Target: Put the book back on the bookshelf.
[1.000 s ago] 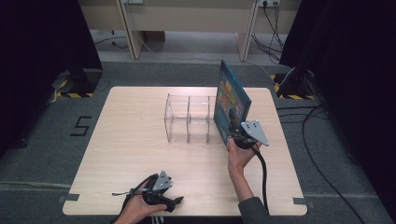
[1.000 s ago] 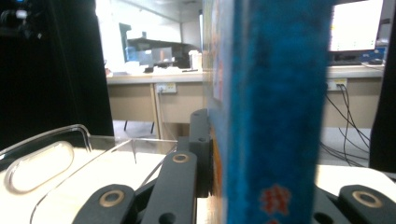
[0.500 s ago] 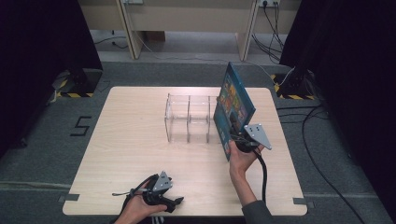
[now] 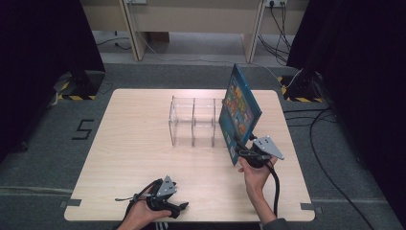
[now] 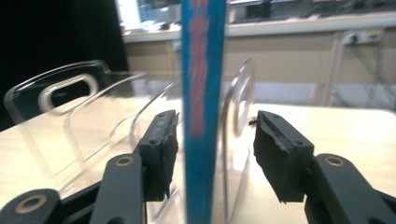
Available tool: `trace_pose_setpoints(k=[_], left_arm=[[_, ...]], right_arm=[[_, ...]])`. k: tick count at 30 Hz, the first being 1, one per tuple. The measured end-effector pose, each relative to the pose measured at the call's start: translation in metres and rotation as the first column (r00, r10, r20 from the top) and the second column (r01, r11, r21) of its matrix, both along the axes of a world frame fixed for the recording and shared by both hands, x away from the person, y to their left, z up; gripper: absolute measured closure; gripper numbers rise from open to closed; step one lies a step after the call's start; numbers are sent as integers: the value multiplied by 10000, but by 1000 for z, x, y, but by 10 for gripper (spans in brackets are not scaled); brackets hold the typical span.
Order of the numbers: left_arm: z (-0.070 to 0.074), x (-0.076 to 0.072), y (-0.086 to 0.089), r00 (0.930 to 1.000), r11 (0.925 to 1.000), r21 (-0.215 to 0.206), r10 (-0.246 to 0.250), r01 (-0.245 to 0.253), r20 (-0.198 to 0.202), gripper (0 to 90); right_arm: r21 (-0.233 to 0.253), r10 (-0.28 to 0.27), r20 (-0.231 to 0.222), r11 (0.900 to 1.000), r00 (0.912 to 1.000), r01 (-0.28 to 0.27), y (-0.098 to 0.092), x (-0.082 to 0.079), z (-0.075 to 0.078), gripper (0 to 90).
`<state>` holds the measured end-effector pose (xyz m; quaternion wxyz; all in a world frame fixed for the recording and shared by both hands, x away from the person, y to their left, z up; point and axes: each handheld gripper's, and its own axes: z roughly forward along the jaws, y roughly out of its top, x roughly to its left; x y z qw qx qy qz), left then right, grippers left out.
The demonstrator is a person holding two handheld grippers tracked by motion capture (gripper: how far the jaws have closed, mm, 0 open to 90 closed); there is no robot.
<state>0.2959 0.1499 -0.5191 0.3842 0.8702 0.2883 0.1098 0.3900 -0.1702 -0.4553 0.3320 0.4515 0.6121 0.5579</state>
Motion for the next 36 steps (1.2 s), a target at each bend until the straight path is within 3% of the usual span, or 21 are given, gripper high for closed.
trace_pose_setpoints(k=[4, 6, 10, 21, 27, 30, 34, 36], left_arm=[[0, 0, -1, 10000, 10000, -2, -4, 4, 9, 149], [0, -1, -1, 10000, 10000, 24, -62, 62, 1, 150], [0, -1, -1, 10000, 10000, 42, -81, 81, -3, 150], [1, -1, -1, 9999, 9999, 84, -99, 99, -26, 149], [0, -1, -2, 9999, 9999, 67, -100, 100, -12, 148], [0, -1, -2, 9999, 9999, 71, -116, 116, -13, 149], [0, -1, -3, 9999, 9999, 41, -115, 115, -3, 148], [0, -1, -2, 9999, 9999, 45, -120, 120, -2, 148]], right_arm=[[28, 391, -617, 9992, 9973, -390, -6, -8, -2, 481], [81, 410, -458, 9991, 9981, -407, -8, -11, -3, 474], [17, 685, -789, 9976, 9945, -686, -8, -15, -8, 465], [228, 665, -2022, 9977, 9771, -632, -9, -22, -24, 484], [994, 942, -2353, 9924, 9674, -724, -12, -22, -24, 607], [1686, 1215, -2566, 9825, 9589, -793, -11, -23, -24, 639], [1985, 1259, -2507, 9771, 9598, -763, -12, -22, -24, 695], [2519, 1352, -2560, 9653, 9572, -690, -13, -23, -27, 708]])
